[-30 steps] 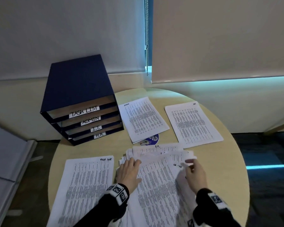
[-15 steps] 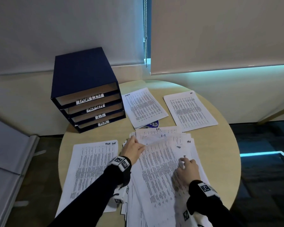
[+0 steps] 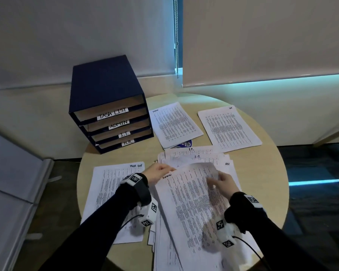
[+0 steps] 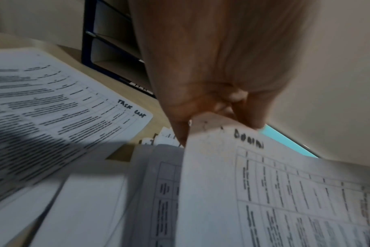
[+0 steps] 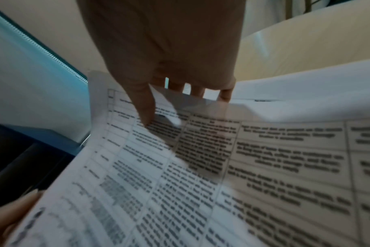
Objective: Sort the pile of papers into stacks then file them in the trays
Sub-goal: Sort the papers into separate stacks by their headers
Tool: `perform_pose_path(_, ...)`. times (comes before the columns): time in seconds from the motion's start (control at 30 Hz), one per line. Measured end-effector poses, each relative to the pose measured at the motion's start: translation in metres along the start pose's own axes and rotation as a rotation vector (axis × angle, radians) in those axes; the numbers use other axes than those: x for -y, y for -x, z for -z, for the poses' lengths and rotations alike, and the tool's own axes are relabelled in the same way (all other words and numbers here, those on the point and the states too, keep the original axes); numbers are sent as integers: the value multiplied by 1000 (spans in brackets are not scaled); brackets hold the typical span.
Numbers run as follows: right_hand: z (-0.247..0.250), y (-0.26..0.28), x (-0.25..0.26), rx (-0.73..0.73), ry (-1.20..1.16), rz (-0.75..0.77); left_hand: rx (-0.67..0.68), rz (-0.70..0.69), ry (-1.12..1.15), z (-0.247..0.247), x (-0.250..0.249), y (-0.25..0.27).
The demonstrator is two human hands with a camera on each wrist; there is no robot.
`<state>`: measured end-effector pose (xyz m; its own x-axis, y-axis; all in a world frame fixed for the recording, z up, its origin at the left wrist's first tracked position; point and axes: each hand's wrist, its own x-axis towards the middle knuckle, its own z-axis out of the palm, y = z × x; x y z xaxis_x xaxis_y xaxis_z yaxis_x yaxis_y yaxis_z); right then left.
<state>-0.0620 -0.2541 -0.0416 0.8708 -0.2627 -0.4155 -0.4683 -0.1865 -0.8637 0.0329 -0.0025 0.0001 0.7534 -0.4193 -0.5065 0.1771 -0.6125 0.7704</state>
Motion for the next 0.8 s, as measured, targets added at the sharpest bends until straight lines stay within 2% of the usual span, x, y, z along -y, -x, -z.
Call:
perform_pose_path(0.1,2,1,-7,11,30,2,-288,133,130,-3,16,5)
perform_pose_path(0.13,2,2,-9,13,66,7,-330,190,122,-5,24,4)
perform_pose_path(0.2,2,5,-13,24,143,1,-306,198,3,-10,37,6)
perform_pose_path(0.3,3,8,-16,37,235,0,-249,89,-350,-13,42,3)
perform_pose_path(0.47,5,7,-17,3,249,-25,-299,26,-584,-14,38,0)
perform_pose_path(0.57,10,4,-22,-11,247,-42,-326,-43,-641,-14,32,0)
perform_pose_path(0.8,18,12,-23,99,353,44,-331,-126,-620,-9,30,3)
